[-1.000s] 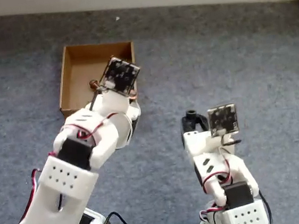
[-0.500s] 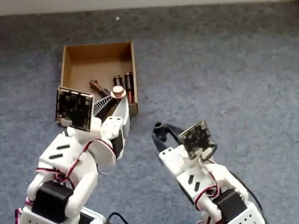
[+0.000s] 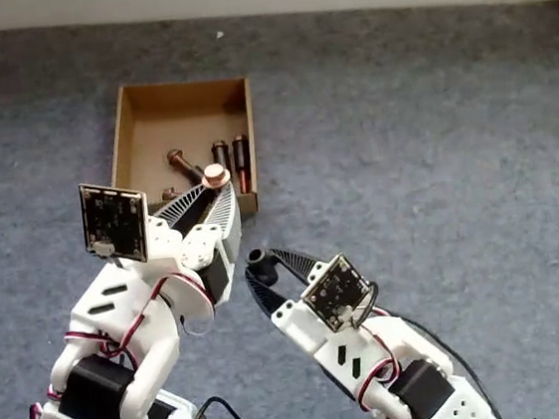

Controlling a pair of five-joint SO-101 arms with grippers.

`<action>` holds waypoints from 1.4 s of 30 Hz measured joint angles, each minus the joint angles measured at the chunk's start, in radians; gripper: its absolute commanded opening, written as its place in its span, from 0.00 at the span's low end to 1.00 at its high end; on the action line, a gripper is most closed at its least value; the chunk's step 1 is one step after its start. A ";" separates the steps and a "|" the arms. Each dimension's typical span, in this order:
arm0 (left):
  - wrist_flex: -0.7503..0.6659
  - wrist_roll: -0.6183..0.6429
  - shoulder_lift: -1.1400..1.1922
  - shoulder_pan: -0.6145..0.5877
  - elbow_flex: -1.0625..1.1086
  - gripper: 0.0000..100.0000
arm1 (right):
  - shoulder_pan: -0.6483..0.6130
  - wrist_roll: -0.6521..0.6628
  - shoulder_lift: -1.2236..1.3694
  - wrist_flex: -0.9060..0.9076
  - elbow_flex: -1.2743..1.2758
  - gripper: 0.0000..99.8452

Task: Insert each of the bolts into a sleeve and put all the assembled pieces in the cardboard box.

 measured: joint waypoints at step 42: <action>0.044 -0.043 -0.146 0.127 0.144 0.18 | 0.089 0.003 0.002 -0.043 -0.135 0.00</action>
